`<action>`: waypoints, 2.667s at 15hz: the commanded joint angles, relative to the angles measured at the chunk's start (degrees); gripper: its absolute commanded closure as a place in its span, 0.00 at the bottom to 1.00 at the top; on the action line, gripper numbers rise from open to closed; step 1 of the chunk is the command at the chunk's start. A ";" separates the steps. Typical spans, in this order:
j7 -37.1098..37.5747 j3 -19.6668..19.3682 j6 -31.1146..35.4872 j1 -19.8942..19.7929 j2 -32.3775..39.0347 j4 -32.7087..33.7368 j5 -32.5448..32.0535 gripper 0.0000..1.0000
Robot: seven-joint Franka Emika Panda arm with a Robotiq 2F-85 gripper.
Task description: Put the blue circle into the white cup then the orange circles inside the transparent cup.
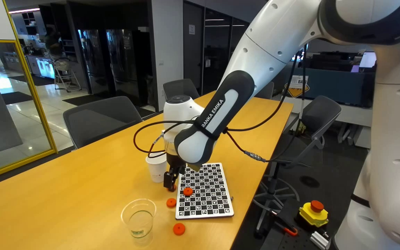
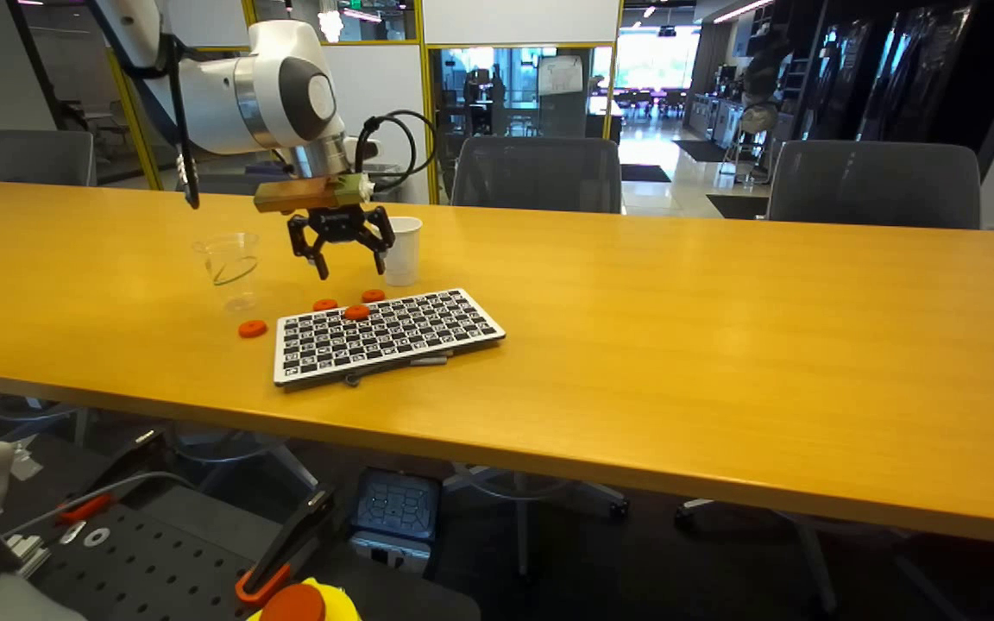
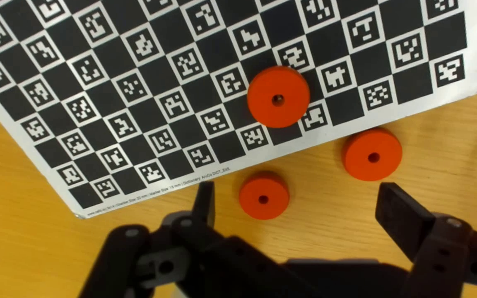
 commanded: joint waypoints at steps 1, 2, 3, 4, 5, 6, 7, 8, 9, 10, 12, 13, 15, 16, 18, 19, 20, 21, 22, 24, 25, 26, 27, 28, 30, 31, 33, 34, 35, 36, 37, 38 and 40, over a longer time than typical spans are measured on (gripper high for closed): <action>-0.19 -1.05 4.37 0.57 2.12 0.89 -0.21 0.00; -0.65 -1.04 4.95 0.45 2.74 1.08 0.16 0.00; -0.85 -1.07 5.41 0.42 3.33 1.32 0.38 0.00; -1.45 -0.94 5.72 0.17 3.91 1.66 0.83 0.00; -1.91 -0.81 5.85 -0.01 4.55 2.13 1.22 0.00; -2.14 -0.91 6.14 -0.04 5.25 2.75 1.22 0.00; -3.49 -0.37 5.73 -0.68 5.87 3.52 2.13 0.00; -4.19 -0.16 5.32 -0.94 6.51 4.37 2.70 0.00; -4.97 -0.04 5.09 -1.18 7.15 5.22 3.17 0.00; -5.84 0.19 4.89 -1.52 7.72 5.97 3.75 0.00; -7.21 0.50 4.49 -2.07 8.77 7.33 4.75 0.00; -7.99 0.71 4.38 -2.41 9.18 7.84 5.42 0.00; -8.86 1.07 3.03 -2.84 9.89 8.83 6.63 0.00; -9.18 1.23 2.34 -2.99 9.89 8.93 7.16 0.00; -9.65 1.48 1.47 -3.18 9.93 8.97 7.96 0.00; -9.76 1.51 1.48 -3.21 9.92 8.86 8.08 0.00; -9.89 1.63 1.53 -3.30 9.89 8.74 8.34 0.00; -10.14 1.77 1.45 -3.43 9.85 8.69 8.64 0.00; -10.30 1.84 1.33 -3.46 9.88 8.74 8.90 0.00; -10.59 1.95 0.96 -3.51 9.95 8.83 9.25 0.00; -10.70 2.02 0.82 -3.55 10.01 8.89 9.39 0.00; -10.93 2.18 0.69 -3.68 10.12 8.97 9.62 0.00; -11.07 2.26 0.60 -3.74 10.13 8.98 9.78 0.00; -11.26 2.39 0.59 -3.86 10.22 9.00 9.99 0.00; -11.49 2.54 0.55 -4.02 10.28 9.00 10.26 0.00; -11.61 2.62 0.54 -4.10 10.34 9.03 10.39 0.00; -11.77 2.69 0.40 -4.23 10.42 9.13 10.55 0.00; -11.77 2.67 0.29 -4.23 10.53 9.22 10.56 0.00; -11.85 2.68 0.27 -4.27 10.56 9.25 10.68 0.00; -12.02 2.71 0.43 -4.32 10.61 9.26 10.75 0.25; -12.07 2.70 0.49 -4.32 10.63 9.25 10.74 0.25; -12.11 2.73 0.46 -4.32 10.61 9.25 10.77 0.34; -12.22 2.76 0.41 -4.33 10.64 9.26 10.78 0.51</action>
